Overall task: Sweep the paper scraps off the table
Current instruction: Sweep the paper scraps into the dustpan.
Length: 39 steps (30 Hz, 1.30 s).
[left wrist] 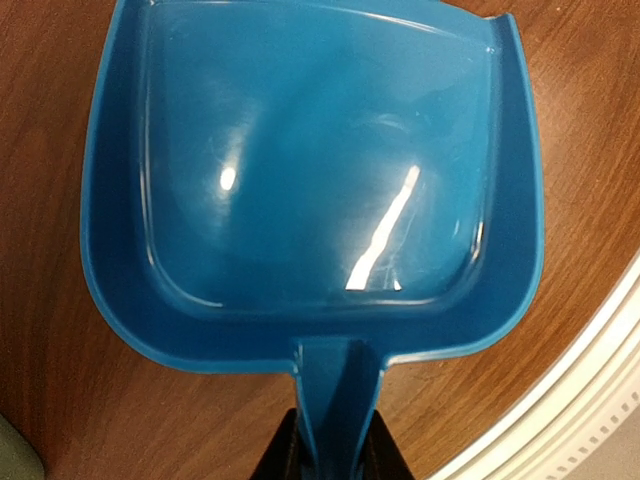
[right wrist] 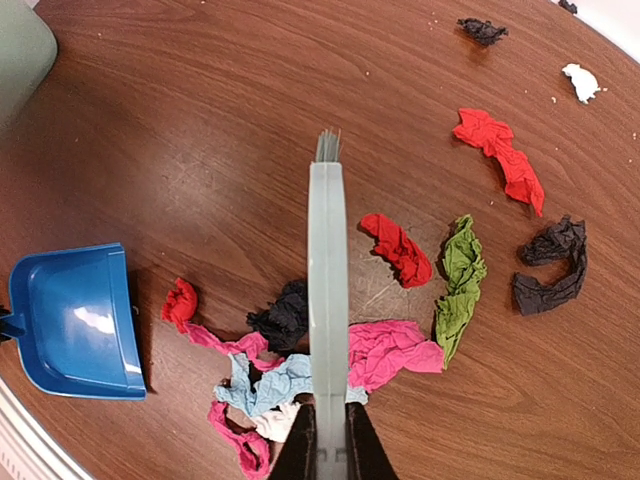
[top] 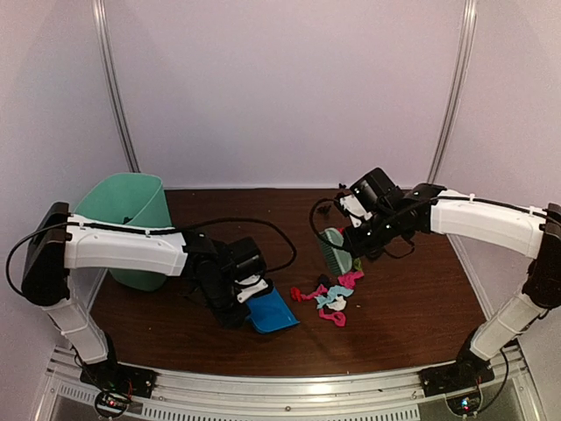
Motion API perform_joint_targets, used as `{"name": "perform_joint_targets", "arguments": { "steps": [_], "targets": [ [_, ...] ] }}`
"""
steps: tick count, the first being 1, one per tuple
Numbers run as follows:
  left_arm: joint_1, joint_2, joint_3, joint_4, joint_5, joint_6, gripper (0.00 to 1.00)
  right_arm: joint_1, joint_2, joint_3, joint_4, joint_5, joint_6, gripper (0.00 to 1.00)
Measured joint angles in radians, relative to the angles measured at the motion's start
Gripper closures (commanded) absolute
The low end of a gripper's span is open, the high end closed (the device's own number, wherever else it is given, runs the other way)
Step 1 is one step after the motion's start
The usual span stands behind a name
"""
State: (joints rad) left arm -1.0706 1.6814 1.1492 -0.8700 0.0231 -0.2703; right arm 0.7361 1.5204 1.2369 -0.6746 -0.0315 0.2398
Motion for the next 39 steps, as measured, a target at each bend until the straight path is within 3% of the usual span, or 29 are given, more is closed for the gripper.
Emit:
{"name": "perform_joint_targets", "arguments": {
  "steps": [15, 39],
  "targets": [
    [0.0, 0.105, 0.05, 0.003, 0.037, 0.024, 1.0, 0.036, 0.061, -0.035, 0.039, -0.014, -0.005, 1.0],
    [0.01, 0.12, 0.056, 0.014, 0.073, 0.033, 1.0, 0.111, 0.109, -0.085, 0.211, -0.262, 0.132, 1.0]
  ]
}}
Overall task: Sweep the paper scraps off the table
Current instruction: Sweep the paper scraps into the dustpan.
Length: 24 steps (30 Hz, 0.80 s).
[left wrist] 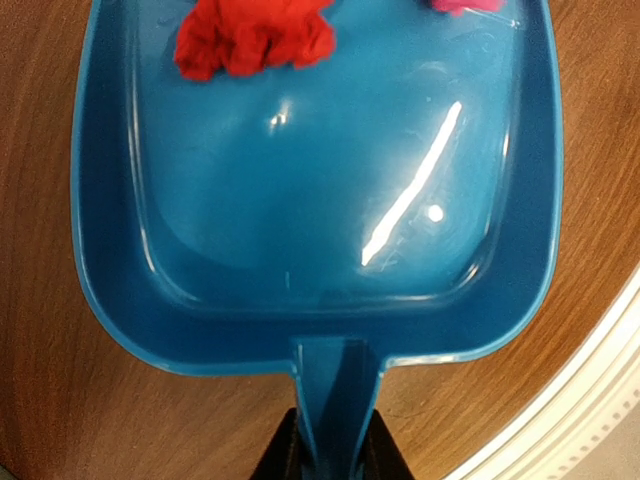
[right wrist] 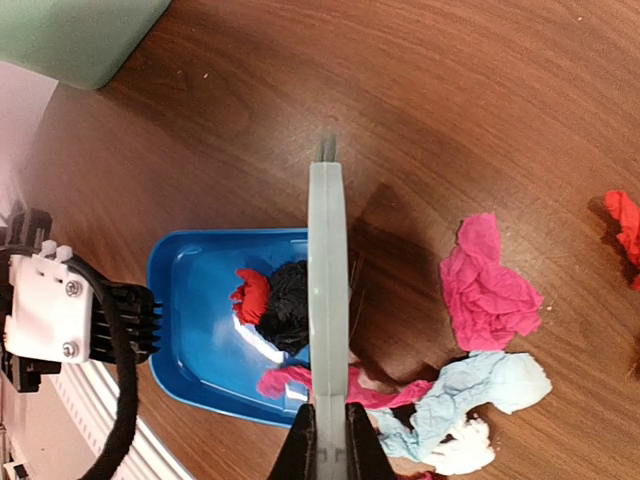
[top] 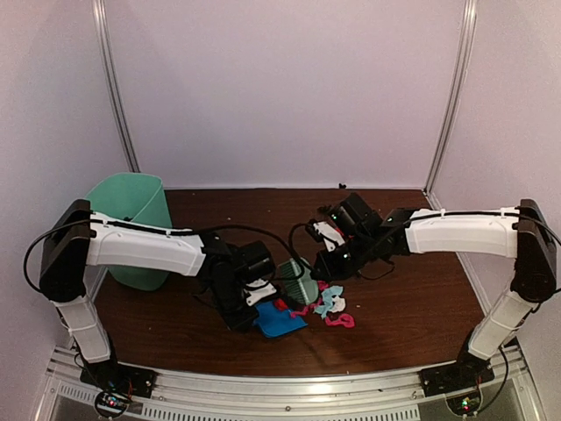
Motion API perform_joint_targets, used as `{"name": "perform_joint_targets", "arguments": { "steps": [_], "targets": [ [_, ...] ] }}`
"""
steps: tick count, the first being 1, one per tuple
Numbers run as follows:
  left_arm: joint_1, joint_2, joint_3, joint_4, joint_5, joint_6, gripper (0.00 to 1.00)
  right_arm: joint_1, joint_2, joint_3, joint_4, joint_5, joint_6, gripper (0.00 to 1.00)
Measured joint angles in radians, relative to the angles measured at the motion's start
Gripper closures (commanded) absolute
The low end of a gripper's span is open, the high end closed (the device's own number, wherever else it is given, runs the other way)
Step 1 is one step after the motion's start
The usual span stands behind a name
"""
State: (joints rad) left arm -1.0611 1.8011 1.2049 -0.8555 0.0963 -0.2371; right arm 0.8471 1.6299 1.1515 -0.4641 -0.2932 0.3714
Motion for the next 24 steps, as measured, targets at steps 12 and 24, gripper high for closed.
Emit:
{"name": "perform_joint_targets", "arguments": {
  "steps": [12, 24],
  "targets": [
    [0.0, -0.078, -0.08, 0.047, 0.005, -0.015, 1.0, 0.0, -0.061, -0.098, 0.119, -0.13, 0.113, 1.0],
    [-0.002, -0.141, -0.136, 0.097, -0.006, -0.039, 1.0, -0.024, -0.223, -0.14, 0.089, -0.101, 0.157, 1.0]
  ]
}}
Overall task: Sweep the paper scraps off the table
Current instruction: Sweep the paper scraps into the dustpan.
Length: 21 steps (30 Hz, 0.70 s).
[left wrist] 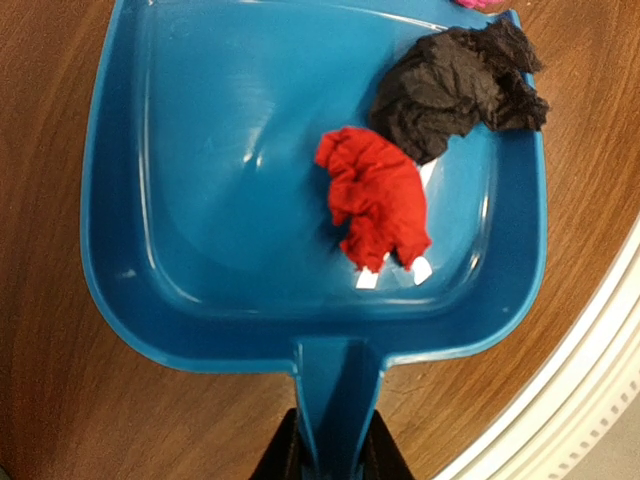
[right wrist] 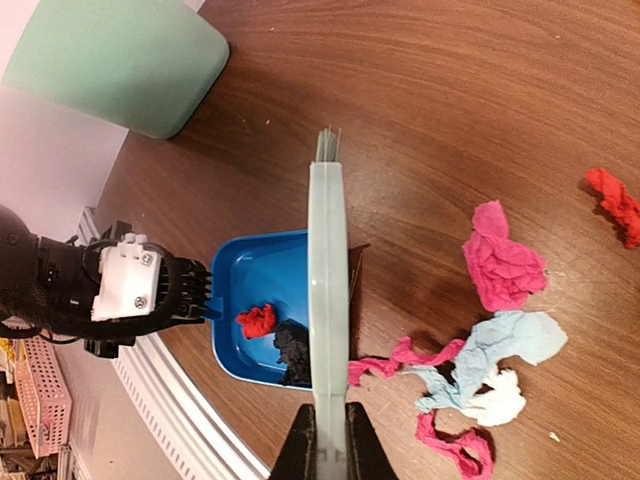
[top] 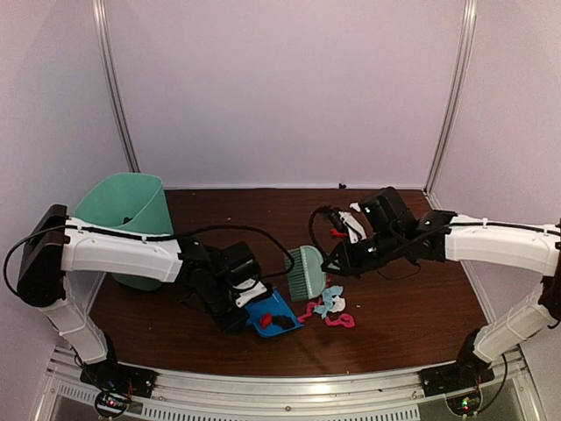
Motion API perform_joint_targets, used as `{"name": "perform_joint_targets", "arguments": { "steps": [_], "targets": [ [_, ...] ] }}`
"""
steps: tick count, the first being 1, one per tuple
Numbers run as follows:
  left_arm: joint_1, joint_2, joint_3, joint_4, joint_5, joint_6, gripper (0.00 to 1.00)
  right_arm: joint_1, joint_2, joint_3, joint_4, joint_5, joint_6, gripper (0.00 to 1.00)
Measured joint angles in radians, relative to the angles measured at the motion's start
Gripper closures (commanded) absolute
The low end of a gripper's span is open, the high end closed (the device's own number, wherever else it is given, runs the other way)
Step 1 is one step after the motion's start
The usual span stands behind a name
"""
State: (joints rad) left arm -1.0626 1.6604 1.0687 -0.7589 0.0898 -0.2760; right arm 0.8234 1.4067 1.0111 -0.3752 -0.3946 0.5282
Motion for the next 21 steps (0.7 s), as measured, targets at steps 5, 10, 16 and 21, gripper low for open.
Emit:
{"name": "perform_joint_targets", "arguments": {
  "steps": [5, 10, 16, 21],
  "targets": [
    [-0.01, 0.0, -0.014, 0.007, 0.0, -0.008, 1.0, -0.042, -0.098, -0.03, -0.068, 0.086, 0.004, 1.0],
    [-0.024, 0.0, -0.016, 0.01, 0.001, -0.016, 1.0, -0.071, -0.193, -0.051, -0.147, 0.193, 0.0, 1.0],
    [-0.044, 0.0, -0.016, 0.011, 0.003, -0.025, 1.0, -0.073, -0.227, -0.057, -0.251, 0.321, -0.019, 1.0],
    [-0.057, 0.0, -0.02, 0.011, 0.004, -0.035, 1.0, -0.073, -0.241, -0.081, -0.319, 0.409, -0.032, 1.0]
  ]
}}
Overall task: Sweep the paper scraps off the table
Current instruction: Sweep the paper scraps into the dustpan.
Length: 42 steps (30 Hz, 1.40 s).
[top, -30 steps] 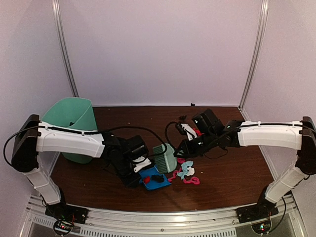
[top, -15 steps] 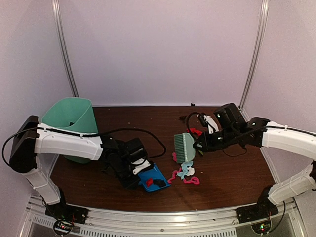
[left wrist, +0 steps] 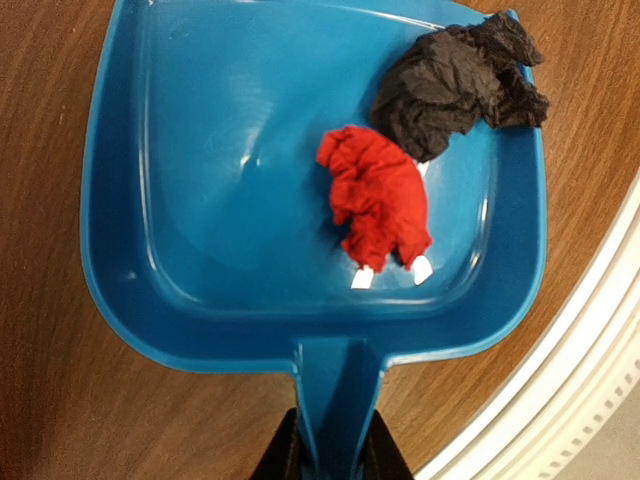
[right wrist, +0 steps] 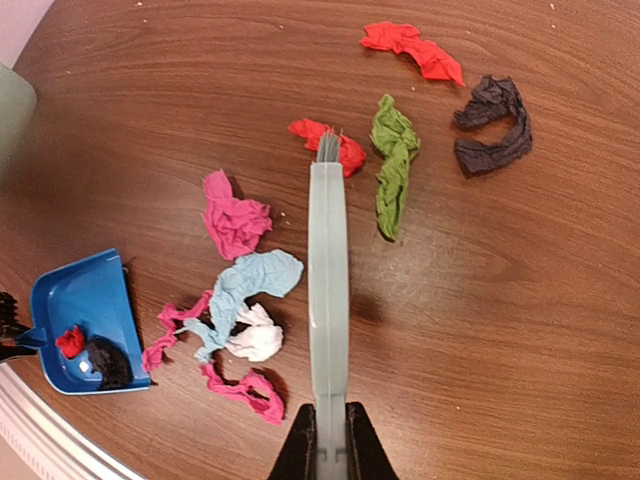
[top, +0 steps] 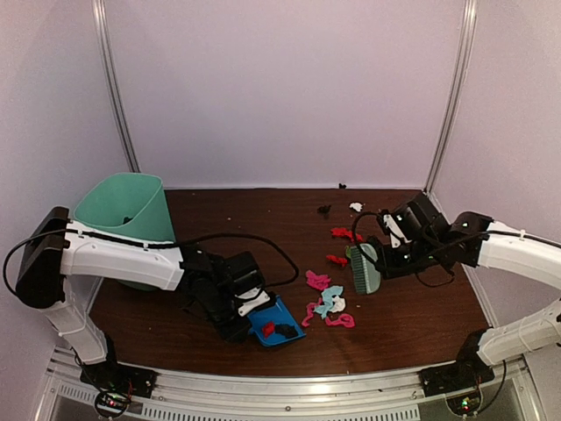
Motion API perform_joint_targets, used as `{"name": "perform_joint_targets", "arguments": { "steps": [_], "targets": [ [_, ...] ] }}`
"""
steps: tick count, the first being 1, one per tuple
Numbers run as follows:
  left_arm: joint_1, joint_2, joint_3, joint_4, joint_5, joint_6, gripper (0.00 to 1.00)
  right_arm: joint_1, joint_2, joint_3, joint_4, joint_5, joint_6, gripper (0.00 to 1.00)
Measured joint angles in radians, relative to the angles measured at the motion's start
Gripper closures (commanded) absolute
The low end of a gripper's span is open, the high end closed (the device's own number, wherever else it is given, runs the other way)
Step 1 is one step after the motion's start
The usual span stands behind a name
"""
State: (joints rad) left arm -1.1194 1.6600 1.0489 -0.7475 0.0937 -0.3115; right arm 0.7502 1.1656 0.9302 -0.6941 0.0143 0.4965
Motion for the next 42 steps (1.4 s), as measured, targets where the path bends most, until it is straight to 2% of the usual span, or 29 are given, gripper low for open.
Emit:
{"name": "perform_joint_targets", "arguments": {
  "steps": [13, 42],
  "targets": [
    [-0.013, 0.0, -0.01, 0.007, 0.001, -0.024, 1.0, 0.001, 0.002, -0.095, 0.01, -0.011, 0.006, 1.0],
    [-0.013, 0.001, -0.011, 0.022, 0.001, -0.028, 1.0, 0.139, 0.15, -0.083, 0.204, -0.143, 0.043, 1.0]
  ]
}}
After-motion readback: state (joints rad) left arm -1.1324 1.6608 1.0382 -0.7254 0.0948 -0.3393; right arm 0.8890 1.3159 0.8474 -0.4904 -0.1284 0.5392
